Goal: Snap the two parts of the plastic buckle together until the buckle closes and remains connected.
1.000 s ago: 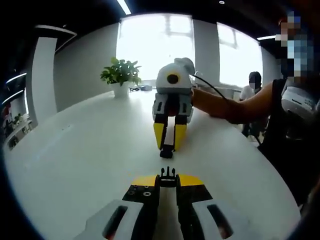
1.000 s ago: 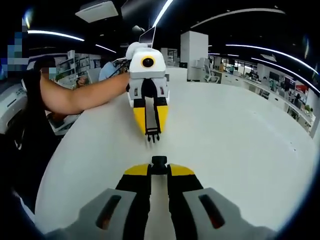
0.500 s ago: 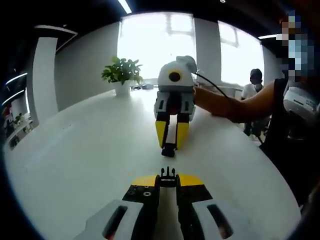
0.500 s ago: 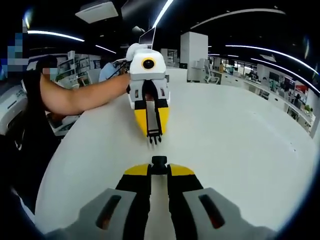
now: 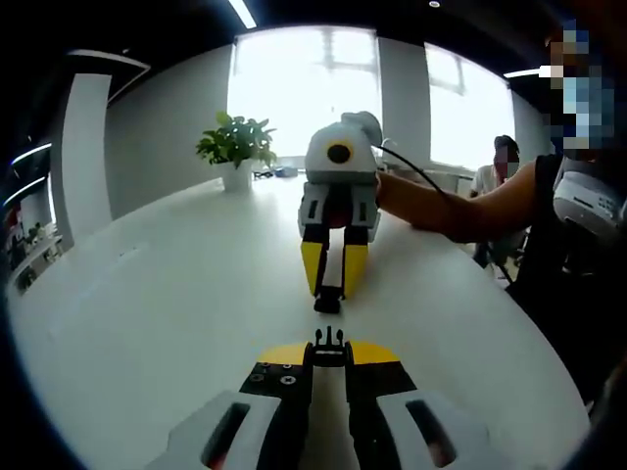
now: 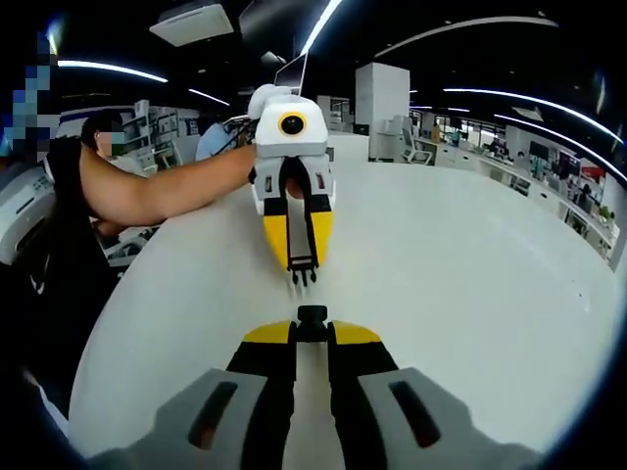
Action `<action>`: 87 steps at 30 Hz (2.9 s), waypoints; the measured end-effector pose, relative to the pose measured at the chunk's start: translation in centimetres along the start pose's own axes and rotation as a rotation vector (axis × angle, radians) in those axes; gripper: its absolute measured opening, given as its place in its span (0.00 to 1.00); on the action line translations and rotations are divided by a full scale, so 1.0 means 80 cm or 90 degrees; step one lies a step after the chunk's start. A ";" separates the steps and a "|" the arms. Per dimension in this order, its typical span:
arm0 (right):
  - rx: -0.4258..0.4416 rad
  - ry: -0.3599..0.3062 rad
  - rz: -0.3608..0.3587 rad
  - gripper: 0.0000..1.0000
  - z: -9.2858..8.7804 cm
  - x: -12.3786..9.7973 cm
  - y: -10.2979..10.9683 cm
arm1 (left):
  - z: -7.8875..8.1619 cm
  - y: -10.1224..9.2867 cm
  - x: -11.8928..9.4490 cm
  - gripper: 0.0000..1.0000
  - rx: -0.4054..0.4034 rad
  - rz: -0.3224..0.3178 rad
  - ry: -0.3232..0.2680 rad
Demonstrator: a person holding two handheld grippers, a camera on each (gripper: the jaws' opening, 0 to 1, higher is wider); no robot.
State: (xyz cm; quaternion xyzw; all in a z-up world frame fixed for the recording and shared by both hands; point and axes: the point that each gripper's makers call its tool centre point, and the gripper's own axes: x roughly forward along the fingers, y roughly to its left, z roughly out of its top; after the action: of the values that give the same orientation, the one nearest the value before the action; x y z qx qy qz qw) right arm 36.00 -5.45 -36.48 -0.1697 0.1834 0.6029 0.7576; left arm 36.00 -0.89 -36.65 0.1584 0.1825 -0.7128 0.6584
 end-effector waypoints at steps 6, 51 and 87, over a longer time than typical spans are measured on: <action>-0.001 -0.005 0.006 0.11 0.003 0.003 0.004 | 0.000 0.002 0.002 0.11 0.000 0.002 -0.002; -0.006 0.008 0.011 0.11 -0.004 0.007 0.007 | -0.003 -0.002 0.014 0.11 0.011 -0.006 0.006; -0.010 0.013 0.012 0.11 -0.005 0.009 0.008 | -0.005 -0.004 0.019 0.11 0.008 -0.011 0.006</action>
State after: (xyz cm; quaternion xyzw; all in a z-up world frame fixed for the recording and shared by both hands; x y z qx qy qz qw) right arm 35.51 -4.90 -37.16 -0.1796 0.1880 0.6098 0.7487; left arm 35.55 -2.06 -37.70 0.1644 0.1823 -0.7187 0.6505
